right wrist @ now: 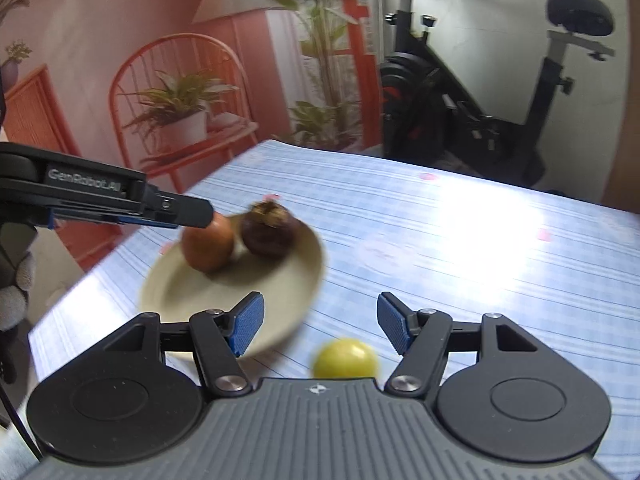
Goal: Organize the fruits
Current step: 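Move the left tool toward the remaining oranges and lemons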
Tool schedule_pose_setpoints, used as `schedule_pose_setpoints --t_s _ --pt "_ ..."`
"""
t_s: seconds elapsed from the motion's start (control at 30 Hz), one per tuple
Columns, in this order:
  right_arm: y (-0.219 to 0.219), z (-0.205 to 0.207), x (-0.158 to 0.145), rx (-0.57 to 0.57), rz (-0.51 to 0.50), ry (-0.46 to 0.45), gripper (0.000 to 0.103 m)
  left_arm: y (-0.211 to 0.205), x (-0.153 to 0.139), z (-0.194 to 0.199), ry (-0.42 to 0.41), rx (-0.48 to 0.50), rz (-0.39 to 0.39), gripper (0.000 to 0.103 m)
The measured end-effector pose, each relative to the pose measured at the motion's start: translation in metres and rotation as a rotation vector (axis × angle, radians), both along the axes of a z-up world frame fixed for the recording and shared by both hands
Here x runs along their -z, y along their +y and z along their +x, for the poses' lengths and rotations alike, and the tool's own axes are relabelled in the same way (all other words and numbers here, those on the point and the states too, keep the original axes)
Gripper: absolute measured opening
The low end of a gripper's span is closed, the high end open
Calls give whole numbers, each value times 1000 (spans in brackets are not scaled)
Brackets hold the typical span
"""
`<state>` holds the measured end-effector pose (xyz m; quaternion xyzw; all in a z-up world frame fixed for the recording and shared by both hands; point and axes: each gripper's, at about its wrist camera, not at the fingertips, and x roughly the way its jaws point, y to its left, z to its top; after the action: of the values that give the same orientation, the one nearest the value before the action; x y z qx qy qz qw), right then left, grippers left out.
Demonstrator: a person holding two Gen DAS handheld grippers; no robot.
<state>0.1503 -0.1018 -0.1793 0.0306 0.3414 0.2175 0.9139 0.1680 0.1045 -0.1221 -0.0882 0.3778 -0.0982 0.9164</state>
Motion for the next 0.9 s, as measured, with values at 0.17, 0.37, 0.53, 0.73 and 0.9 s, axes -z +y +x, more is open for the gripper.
schedule_pose_setpoints --t_s 0.17,0.37,0.53,0.73,0.9 --pt "-30 -13 4 63 -11 17 64 -20 7 -12 12 55 12 38" --pt "-45 -30 5 90 -14 7 59 -35 12 -27 12 93 41 38" --pt "-47 -45 7 88 -13 6 56 -43 13 -37 10 104 53 37" --pt "-53 -57 7 86 -3 0 49 -50 17 -44 15 114 47 36" --pt "-56 -67 8 95 12 -10 46 -53 20 -58 1 113 67 32"
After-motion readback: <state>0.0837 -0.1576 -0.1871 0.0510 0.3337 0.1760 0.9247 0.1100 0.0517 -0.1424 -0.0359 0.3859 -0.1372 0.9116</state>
